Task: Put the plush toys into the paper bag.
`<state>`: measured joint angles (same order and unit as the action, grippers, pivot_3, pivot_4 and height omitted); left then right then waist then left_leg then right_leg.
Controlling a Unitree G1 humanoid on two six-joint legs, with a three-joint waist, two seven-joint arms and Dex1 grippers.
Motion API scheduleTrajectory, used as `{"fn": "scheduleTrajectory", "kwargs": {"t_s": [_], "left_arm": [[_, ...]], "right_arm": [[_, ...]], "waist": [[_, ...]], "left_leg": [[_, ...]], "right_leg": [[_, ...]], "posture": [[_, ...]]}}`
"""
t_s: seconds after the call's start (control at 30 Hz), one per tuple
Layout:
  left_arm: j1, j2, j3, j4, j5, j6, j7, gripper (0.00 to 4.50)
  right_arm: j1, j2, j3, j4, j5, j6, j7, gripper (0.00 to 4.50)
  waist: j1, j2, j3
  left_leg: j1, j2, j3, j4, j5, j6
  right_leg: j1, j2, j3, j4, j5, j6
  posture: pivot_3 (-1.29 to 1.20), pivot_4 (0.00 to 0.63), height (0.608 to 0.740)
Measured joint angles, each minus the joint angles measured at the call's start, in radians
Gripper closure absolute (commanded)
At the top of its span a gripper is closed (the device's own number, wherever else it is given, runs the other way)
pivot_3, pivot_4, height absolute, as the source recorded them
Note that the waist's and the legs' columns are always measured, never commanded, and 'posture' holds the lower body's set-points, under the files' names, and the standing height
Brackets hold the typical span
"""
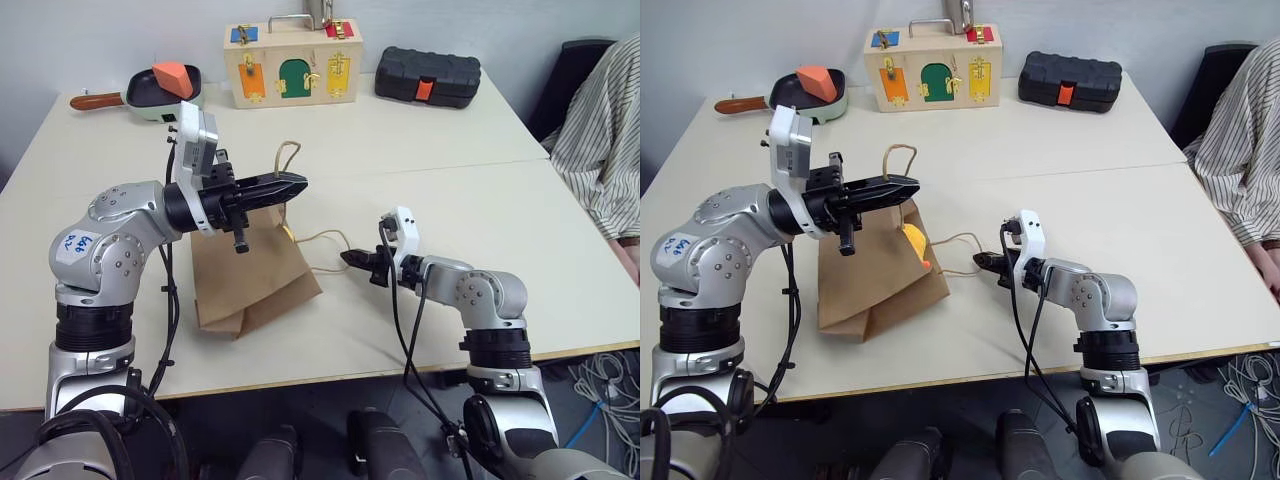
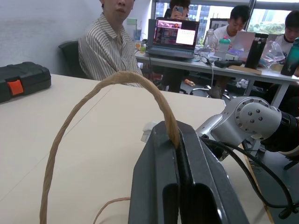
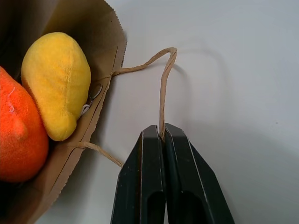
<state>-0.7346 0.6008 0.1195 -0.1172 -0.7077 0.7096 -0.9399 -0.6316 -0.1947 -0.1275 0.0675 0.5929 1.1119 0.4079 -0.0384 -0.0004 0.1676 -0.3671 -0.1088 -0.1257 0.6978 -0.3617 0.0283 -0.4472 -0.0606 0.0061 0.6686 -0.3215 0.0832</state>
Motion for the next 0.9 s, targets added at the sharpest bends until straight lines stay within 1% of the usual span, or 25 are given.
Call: {"fn": "scheduleTrajectory", "kwargs": {"t_s": [0.1,0.17,0.27,0.37,0.47,0.5,0.57,0.67,0.8,0.9], "left_arm": [[0.000,-0.002,0.000,0.000,0.000,-0.003,0.000,4.50],[0.000,-0.005,0.000,0.005,0.001,-0.007,0.000,4.50],[-0.006,-0.012,0.003,0.017,0.001,-0.016,0.003,4.50],[-0.053,-0.040,0.017,0.055,0.000,-0.024,0.017,4.50],[-0.104,-0.061,0.027,0.092,0.003,-0.044,0.029,4.50],[-0.113,-0.076,0.027,0.103,0.008,-0.058,0.032,4.50],[-0.117,-0.096,0.020,0.128,0.018,-0.083,0.034,4.50],[-0.117,-0.126,0.005,0.175,0.055,-0.126,0.040,4.50],[-0.108,-0.142,-0.048,0.219,0.130,-0.203,0.028,4.50],[-0.101,-0.143,-0.052,0.251,0.157,-0.234,0.029,4.50]], "right_arm": [[0.001,-0.011,-0.027,-0.008,0.016,0.001,0.002,4.48],[0.005,-0.047,-0.076,-0.063,0.060,0.024,0.007,4.48],[-0.024,-0.127,-0.185,-0.182,0.167,0.080,0.015,4.48],[-0.097,-0.219,-0.294,-0.288,0.300,0.144,0.017,4.48],[-0.143,-0.302,-0.354,-0.369,0.426,0.204,0.016,4.48],[-0.147,-0.330,-0.355,-0.399,0.457,0.219,0.013,4.48],[-0.144,-0.353,-0.344,-0.440,0.489,0.227,0.007,4.48],[-0.122,-0.359,-0.276,-0.503,0.487,0.210,-0.011,4.48],[-0.052,-0.348,-0.140,-0.562,0.381,0.090,-0.028,4.48],[-0.018,-0.325,-0.067,-0.577,0.320,-0.004,-0.024,4.48]], "waist": [[0.001,0.000,0.000],[0.009,0.001,0.000],[0.013,0.001,0.001],[0.013,0.001,0.001],[0.012,0.001,0.001],[0.011,0.001,0.001],[0.009,0.001,0.001],[0.011,0.001,0.001],[0.013,0.001,0.001],[0.013,0.001,0.001]], "left_leg": [[0.000,0.000,0.000,0.000,0.000,0.000],[-0.001,-0.001,0.000,0.000,0.000,0.000],[-0.002,-0.001,-0.001,0.000,0.000,0.000],[-0.002,0.000,-0.001,0.000,0.000,0.000],[-0.002,0.000,-0.001,-0.001,0.000,0.000],[-0.002,0.000,-0.001,-0.001,0.000,0.000],[-0.002,0.000,0.000,-0.001,0.000,0.000],[-0.002,0.000,0.000,-0.001,0.000,0.000],[-0.002,0.000,0.000,0.000,0.000,0.000],[-0.002,0.000,0.000,0.000,0.000,0.000]], "right_leg": [[0.000,0.000,0.000,0.000,0.000,0.000],[-0.001,0.000,0.000,0.000,0.000,0.000],[-0.001,-0.001,0.000,-0.002,0.000,0.000],[0.000,0.000,-0.001,-0.004,0.000,0.000],[0.000,0.000,-0.001,-0.004,0.000,0.000],[0.000,0.000,-0.001,-0.004,0.000,0.000],[0.000,0.000,0.000,-0.004,0.000,0.000],[-0.001,0.000,0.000,-0.003,0.000,0.000],[0.000,-0.001,0.000,-0.003,0.000,0.000],[-0.001,0.000,0.000,-0.003,0.000,0.000]], "posture": [[0.00,0.150,0.740],[0.00,0.150,0.740],[0.00,0.150,0.740],[0.00,0.150,0.740],[0.00,0.150,0.740],[0.00,0.150,0.740],[0.00,0.150,0.740],[0.00,0.150,0.740],[0.00,0.150,0.740],[0.00,0.150,0.740]]}}
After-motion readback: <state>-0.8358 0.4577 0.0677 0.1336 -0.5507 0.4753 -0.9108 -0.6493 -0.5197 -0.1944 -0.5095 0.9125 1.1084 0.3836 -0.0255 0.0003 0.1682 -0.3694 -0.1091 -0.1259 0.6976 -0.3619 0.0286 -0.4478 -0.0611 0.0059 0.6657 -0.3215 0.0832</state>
